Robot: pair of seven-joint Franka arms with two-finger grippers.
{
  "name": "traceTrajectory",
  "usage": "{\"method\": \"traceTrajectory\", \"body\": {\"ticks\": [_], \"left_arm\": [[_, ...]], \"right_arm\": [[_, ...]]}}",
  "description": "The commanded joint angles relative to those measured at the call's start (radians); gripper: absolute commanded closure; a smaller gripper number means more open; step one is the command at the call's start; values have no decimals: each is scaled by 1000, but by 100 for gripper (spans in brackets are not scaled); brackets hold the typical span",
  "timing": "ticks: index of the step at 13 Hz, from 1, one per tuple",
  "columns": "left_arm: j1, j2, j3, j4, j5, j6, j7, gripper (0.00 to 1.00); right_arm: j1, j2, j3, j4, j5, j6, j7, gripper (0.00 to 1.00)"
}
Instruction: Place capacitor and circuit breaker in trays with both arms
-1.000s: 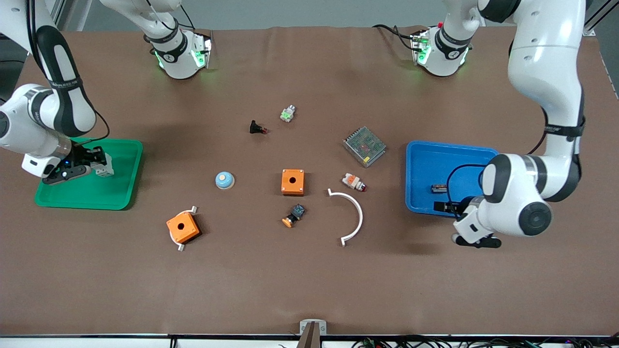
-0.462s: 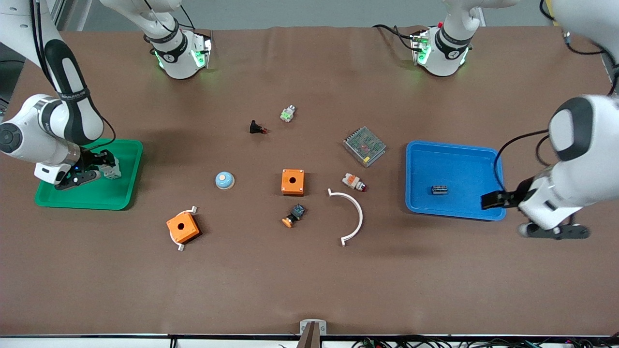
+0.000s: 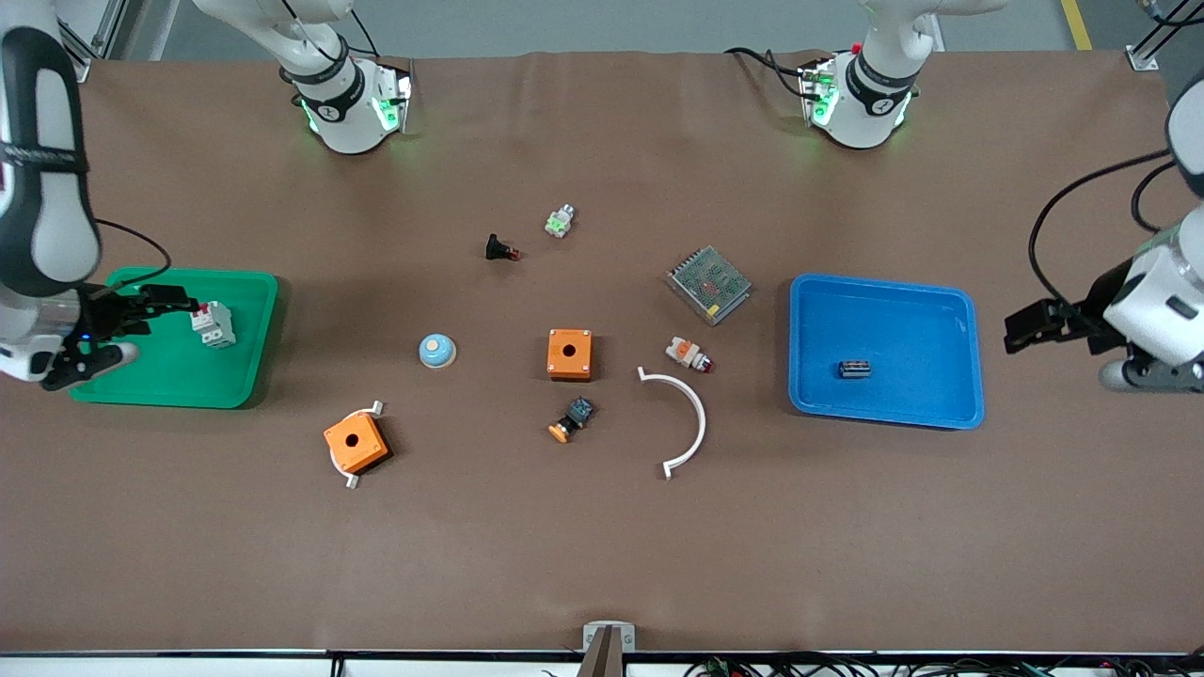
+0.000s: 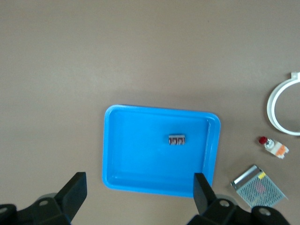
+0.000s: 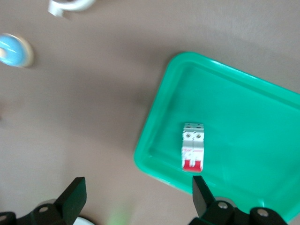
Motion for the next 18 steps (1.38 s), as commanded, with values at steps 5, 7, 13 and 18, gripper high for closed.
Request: {"method": "traceTrajectory", "body": {"ticks": [5, 7, 13, 18], "left_arm": [[1, -221, -9, -257, 18, 110, 13, 0], [3, -184, -8, -182, 13, 104, 37, 0], [1, -183, -8, -134, -1, 88, 86, 0], [1, -178, -8, -82, 6, -14, 106, 0]], "right_arm": [[185, -138, 0, 231, -1, -255, 450, 0], [222, -220, -1, 177, -13, -173, 503, 0], [250, -350, 3, -22, -87, 82, 509, 0], [256, -350, 0, -19, -79, 78, 529, 0]]}}
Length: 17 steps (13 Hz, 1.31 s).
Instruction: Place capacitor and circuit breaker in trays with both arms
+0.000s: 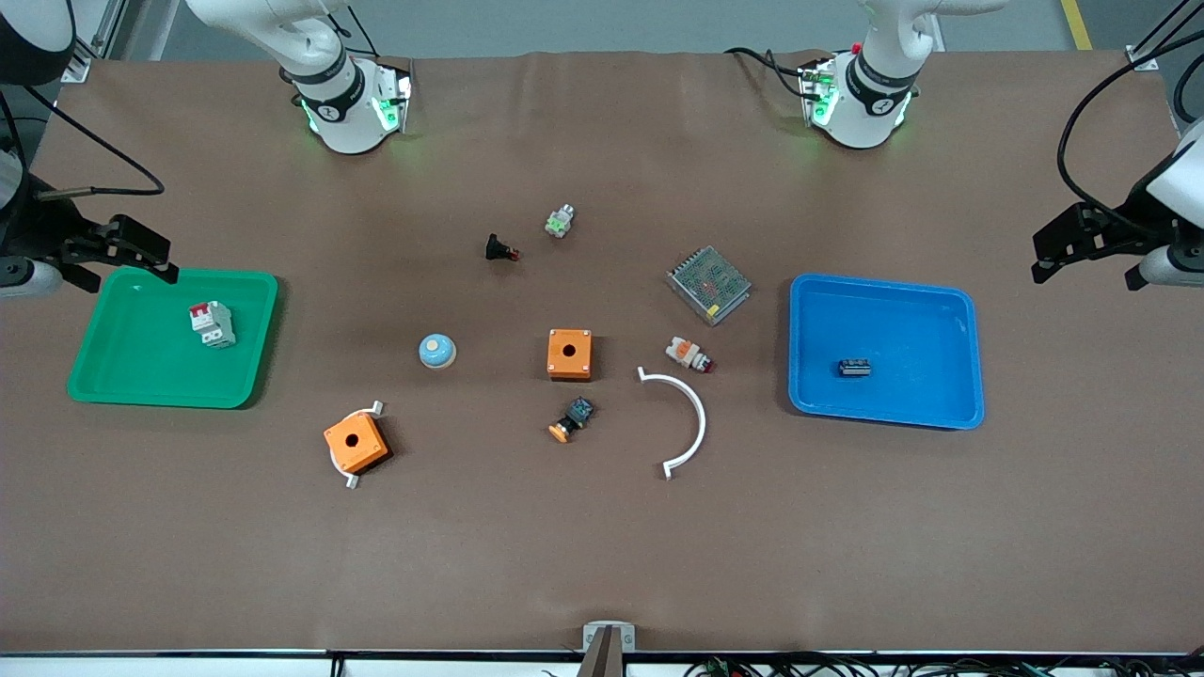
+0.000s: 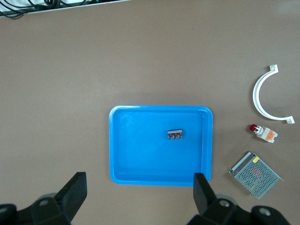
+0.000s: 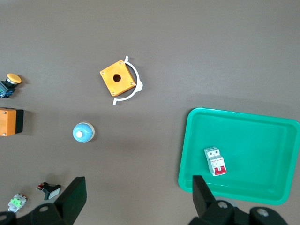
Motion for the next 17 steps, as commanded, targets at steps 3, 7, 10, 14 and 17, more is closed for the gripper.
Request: {"method": "traceTrajectory", "body": {"ticks": [3, 7, 10, 14, 17], "left_arm": [[2, 5, -2, 27, -2, -30, 23, 0], [2, 5, 0, 38, -3, -30, 26, 0], [2, 4, 0, 37, -3, -30, 29, 0], [2, 5, 0, 37, -3, -30, 27, 0], [2, 4, 0, 37, -3, -30, 27, 0]], "right_arm": [[12, -35, -5, -24, -15, -1, 27, 0], [15, -29, -3, -4, -15, 0, 27, 0], [-89, -29, 102, 2, -16, 2, 27, 0], [-154, -32, 164, 17, -24, -24, 24, 0], [-166, -29, 158, 48, -28, -61, 24, 0]]}}
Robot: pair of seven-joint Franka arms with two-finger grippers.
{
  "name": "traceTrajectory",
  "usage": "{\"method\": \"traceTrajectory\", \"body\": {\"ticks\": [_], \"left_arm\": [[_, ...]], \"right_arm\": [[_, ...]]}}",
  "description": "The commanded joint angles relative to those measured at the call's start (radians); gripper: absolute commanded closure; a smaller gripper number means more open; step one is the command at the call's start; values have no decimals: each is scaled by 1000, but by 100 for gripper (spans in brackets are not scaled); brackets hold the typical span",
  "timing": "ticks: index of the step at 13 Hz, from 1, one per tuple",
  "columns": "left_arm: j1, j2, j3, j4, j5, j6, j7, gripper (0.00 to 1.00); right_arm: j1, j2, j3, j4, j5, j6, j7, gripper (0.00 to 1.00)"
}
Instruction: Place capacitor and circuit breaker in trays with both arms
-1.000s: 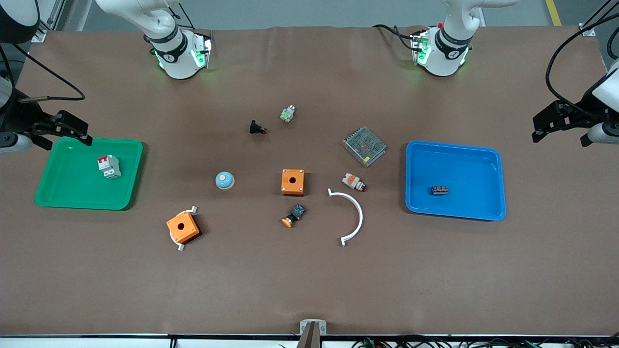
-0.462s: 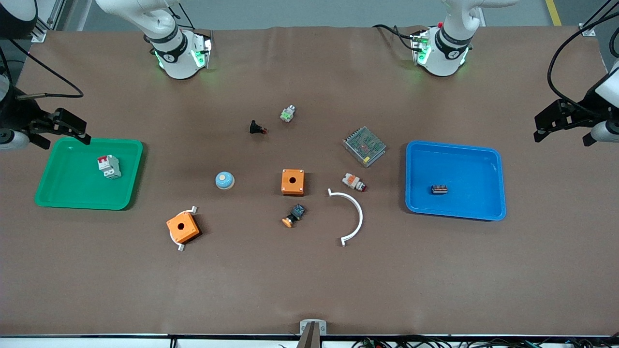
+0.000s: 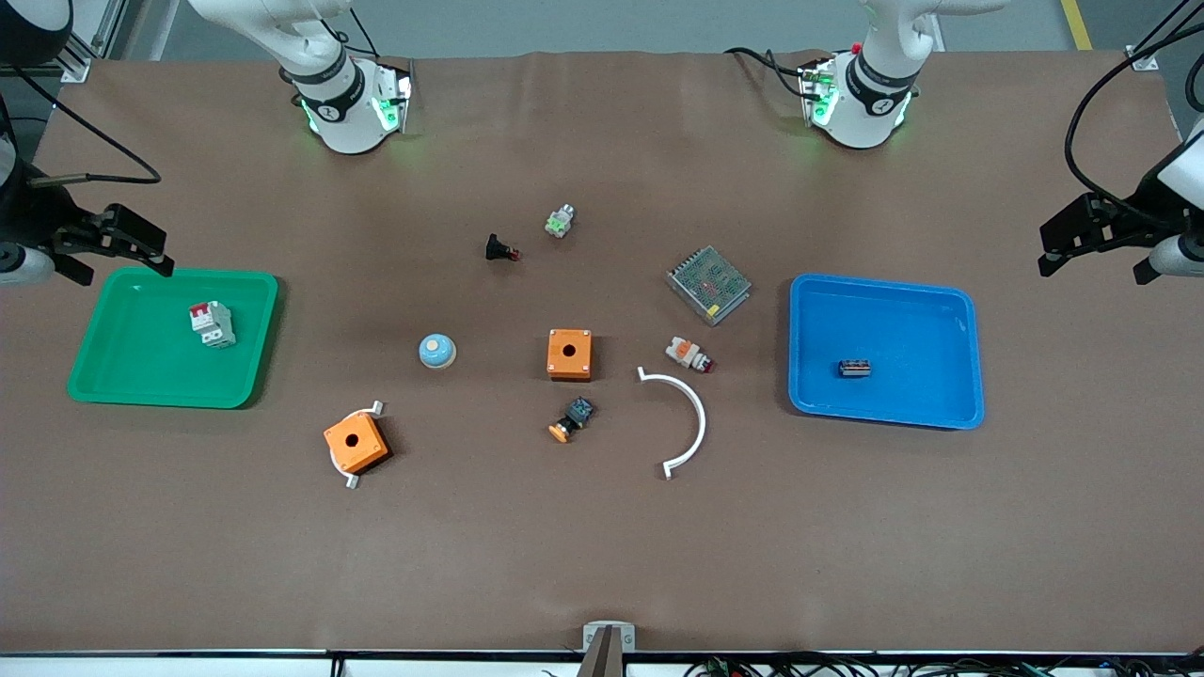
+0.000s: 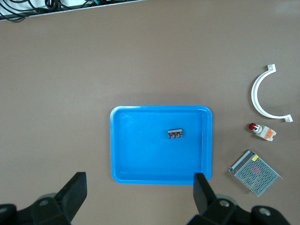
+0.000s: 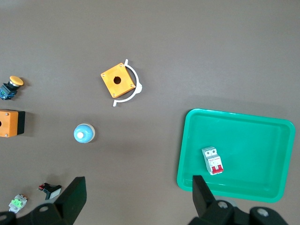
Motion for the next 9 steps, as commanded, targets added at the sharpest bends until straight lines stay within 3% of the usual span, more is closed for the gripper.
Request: {"method": "traceTrajectory", "body": {"ticks": [1, 9], "left_arm": [[2, 5, 0, 20, -5, -21, 19, 0], [4, 3, 0, 20, -5, -21, 19, 0]], "right_arm": [[-37, -12, 16, 24, -15, -40, 13, 0], [-67, -12, 18, 40, -35, -97, 27, 0]]}}
